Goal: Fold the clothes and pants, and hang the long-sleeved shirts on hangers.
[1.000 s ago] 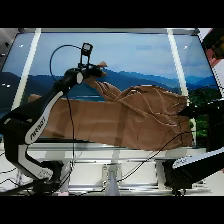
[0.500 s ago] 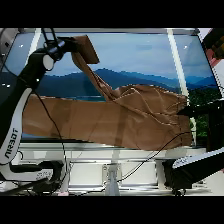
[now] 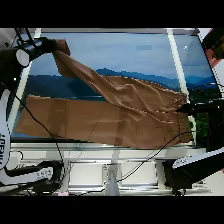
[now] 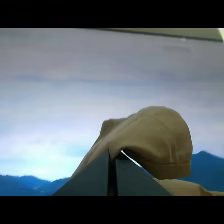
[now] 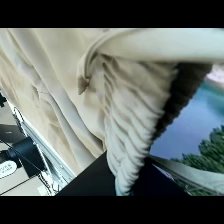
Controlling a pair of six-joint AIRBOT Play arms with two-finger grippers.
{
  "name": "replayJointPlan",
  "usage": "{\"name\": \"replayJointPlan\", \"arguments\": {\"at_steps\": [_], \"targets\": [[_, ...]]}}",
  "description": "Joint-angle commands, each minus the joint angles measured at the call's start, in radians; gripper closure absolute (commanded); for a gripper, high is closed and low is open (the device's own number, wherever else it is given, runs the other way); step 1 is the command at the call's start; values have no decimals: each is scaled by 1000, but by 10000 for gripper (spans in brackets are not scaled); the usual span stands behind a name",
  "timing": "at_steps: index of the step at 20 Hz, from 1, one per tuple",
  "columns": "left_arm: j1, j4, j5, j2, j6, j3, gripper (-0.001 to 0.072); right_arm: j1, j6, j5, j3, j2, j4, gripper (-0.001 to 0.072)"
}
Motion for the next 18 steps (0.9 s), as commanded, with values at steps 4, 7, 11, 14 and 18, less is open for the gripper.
{"name": "replayJointPlan", "arguments": {"at_steps": [4,7,11,14,18], "targets": [[92,27,125,3,-3,1,690,-1,11,-2,0,1,156,682],[84,27,338,0,-3,1,690,-1,7,-13,0,0,263,682],[96,27,171,0,-33,-32,691,-1,8,-34,0,0,302,682],[125,27,114,11,-69,-227,692,0,8,-85,0,1,317,682],[155,27,155,40,-201,-473,691,0,11,-149,0,1,348,682]]}}
